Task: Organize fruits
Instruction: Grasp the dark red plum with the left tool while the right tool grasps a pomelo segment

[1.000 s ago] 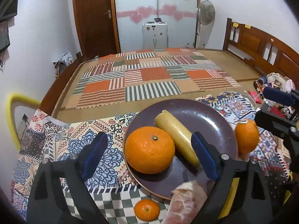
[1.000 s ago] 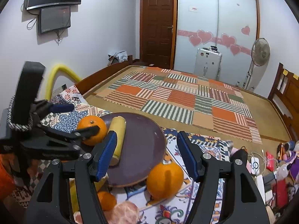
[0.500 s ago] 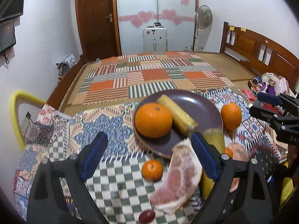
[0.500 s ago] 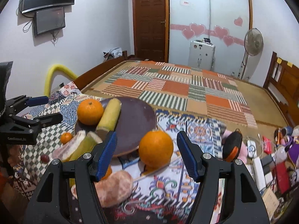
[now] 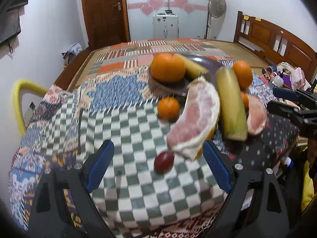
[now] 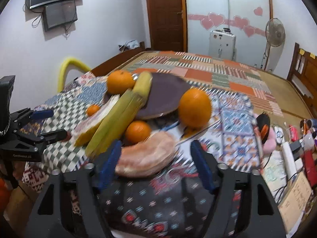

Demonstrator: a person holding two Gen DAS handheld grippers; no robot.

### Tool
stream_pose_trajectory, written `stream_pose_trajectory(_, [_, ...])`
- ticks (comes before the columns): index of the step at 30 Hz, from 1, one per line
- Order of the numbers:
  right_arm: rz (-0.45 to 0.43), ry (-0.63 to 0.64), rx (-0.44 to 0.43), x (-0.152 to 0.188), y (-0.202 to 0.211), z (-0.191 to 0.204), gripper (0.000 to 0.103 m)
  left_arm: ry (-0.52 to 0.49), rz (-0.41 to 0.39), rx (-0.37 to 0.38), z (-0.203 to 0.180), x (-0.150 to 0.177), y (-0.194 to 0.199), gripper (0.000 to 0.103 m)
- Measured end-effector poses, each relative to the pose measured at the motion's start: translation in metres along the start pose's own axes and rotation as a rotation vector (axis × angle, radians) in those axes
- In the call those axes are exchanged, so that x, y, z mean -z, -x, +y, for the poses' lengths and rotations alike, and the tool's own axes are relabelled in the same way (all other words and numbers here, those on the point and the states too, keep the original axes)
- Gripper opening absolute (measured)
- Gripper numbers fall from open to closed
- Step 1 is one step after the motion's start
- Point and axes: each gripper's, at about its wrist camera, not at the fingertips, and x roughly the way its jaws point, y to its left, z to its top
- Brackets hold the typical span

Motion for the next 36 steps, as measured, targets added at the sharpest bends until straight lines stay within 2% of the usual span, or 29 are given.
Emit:
stream_pose_trajectory(2, [0.006,0.008,0.002,0.006,-0.004,0.007,0.078,0.012,0.001,-0.001,0.005,0.007,0.0,0.089])
stream_pose_trajectory(7, [0.042,0.038,-0.007,0.015,-0.018,0.021,0.082,0.047,0.03,0.028,0.014,0.021,-0.005,0.069])
stream_pose_trajectory(9, [0.043,0.06,0.015,0.018,-0.021,0.026,0.089,0.046,0.042,0.037,0.014,0.025,-0.008,0.06])
stream_pose_trajectory(11, [0.036,0.074,0.031,0.019,-0.023,0.029,0.093,0.043,0.037,0.04,0.013,0.027,-0.01,0.056])
stream_pose_trajectory(15, [0.027,0.075,0.062,0.017,-0.024,0.025,0.093,0.042,0.029,0.047,0.011,0.024,-0.012,0.048])
stream_pose_trajectory(18, [0.03,0.048,0.057,0.017,-0.021,0.015,0.089,0.036,0.02,0.049,0.01,0.022,-0.014,0.041])
stream_pose_trajectory(22, [0.041,0.036,0.074,0.022,-0.013,-0.001,0.076,0.027,0.007,0.056,0.007,0.021,-0.016,0.03])
stream_pose_trajectory(24, [0.049,0.022,0.082,0.025,-0.008,-0.01,0.074,0.016,-0.001,0.055,0.004,0.02,-0.016,0.02])
stream_pose_trajectory(26, [0.052,0.017,0.104,0.029,-0.002,-0.018,0.07,0.01,-0.004,0.049,0.002,0.02,-0.016,0.018])
stream_pose_trajectory(31, [0.066,-0.018,0.146,0.035,0.009,-0.037,0.069,0.02,-0.005,0.044,0.001,0.019,-0.014,0.016])
stream_pose_trajectory(36, [0.04,-0.031,0.14,0.035,0.023,-0.038,0.069,0.029,-0.022,0.044,0.005,0.017,-0.008,0.015])
